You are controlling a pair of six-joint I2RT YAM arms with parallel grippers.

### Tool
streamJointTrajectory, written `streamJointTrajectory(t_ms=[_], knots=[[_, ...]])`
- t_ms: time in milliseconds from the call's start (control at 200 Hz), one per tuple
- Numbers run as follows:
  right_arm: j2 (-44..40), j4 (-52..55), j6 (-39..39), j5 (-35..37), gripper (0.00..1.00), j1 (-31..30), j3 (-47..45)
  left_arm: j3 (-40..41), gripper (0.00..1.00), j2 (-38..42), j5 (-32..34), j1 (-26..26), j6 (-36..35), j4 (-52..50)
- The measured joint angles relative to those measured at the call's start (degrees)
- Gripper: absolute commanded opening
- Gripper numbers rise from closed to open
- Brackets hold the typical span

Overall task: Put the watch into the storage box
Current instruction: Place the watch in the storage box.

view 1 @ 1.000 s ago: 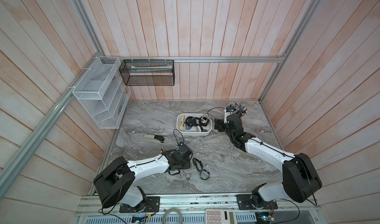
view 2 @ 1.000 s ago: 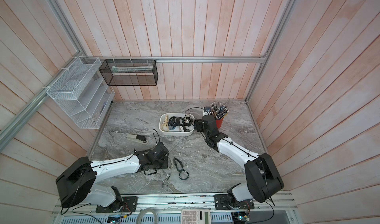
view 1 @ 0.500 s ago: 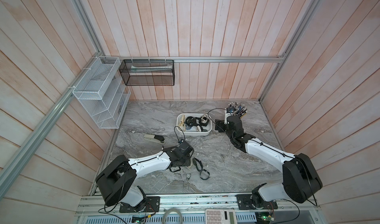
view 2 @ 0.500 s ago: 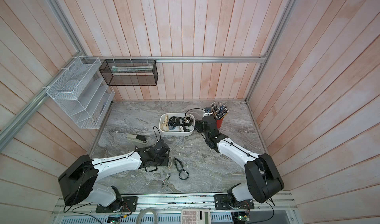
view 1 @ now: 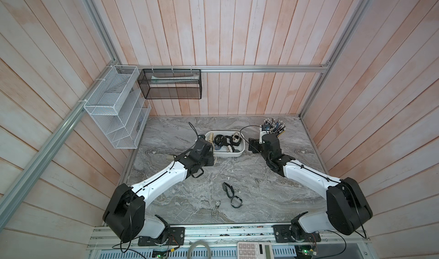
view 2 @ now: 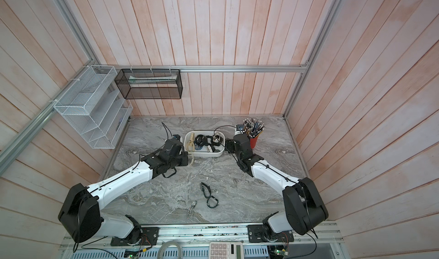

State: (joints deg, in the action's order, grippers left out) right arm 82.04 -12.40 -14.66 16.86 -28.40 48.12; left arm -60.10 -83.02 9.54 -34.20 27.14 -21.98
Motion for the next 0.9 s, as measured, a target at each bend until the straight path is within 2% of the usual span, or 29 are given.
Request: streamJointTrajectory(t_ms=[210,405,650,900], knots=[[-0.28,0.04,0.11,0.02,0.86,0.00,-0.02,-8.44,0.00,-7.72,0.09,4.90,-6.03,4.50],[-1.20,0.42,0.15,0.07,0.86,0.04,-0.02,-14.08,0.00,-16.44,-0.09,6.32,-9.05,6.75],[-1.68,0.46,0.22,0.26,0.86,0.07,0.02,-18.16,0.00,-24.35,-1.64,7.96,-10.47,8.26],[-1.68,0.66,0.55,0.26,0.86,0.07,0.11,-18.51,0.00,-27.41,-3.56,9.16,-10.47,8.50]])
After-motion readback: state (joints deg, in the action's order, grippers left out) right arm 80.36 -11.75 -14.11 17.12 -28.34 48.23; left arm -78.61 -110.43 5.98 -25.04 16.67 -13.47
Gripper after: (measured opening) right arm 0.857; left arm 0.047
